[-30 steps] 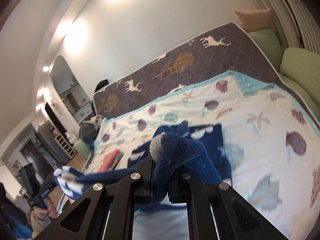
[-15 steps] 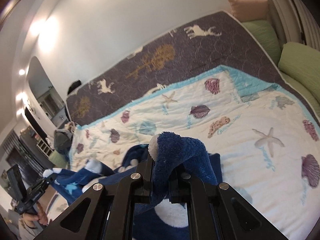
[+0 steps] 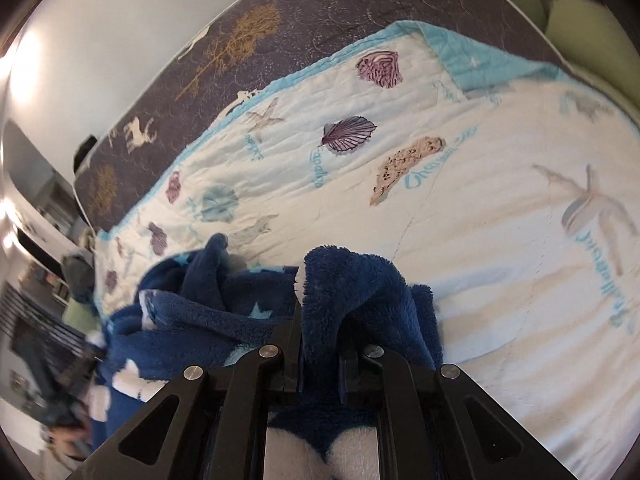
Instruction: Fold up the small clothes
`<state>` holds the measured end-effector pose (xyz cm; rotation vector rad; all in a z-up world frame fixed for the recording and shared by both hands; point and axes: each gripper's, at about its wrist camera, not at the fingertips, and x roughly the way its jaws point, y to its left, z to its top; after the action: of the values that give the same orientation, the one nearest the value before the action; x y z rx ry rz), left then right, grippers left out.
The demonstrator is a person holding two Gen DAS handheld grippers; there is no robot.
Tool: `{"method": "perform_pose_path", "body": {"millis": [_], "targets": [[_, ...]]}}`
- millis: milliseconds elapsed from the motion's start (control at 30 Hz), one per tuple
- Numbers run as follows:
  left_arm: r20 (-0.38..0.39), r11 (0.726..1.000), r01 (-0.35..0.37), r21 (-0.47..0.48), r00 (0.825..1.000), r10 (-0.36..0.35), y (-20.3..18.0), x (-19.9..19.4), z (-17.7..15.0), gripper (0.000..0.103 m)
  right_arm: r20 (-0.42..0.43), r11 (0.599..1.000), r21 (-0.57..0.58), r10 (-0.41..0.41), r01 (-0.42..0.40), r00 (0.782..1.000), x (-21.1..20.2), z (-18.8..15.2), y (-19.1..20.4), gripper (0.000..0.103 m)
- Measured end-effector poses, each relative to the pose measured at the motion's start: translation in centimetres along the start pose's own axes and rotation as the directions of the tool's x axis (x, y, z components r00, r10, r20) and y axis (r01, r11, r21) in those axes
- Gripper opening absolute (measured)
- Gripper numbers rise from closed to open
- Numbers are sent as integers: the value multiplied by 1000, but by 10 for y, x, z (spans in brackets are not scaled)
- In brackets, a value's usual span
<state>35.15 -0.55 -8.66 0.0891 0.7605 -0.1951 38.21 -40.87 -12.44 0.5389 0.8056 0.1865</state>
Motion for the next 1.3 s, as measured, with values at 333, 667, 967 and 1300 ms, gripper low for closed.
{"method": "perform_pose_path", "body": {"millis": [333, 667, 967, 1300], "targets": [[141, 999, 51, -17, 989, -48, 4, -77, 10, 55, 65, 993, -117, 43, -35, 997, -80, -10, 54, 50], [66, 946, 309, 100, 946, -316, -31, -96, -2, 55, -87, 873, -486, -90, 36, 992, -54, -74, 135, 37], [-48, 983, 91, 156, 995, -84, -52, 3, 31, 55, -42, 865, -475, -204, 160, 978, 16, -27, 136, 35], [-52, 999, -21, -46, 998, 19, 28, -30, -10, 60, 79, 961, -212, -167, 180, 983, -47, -26, 57, 36]]}}
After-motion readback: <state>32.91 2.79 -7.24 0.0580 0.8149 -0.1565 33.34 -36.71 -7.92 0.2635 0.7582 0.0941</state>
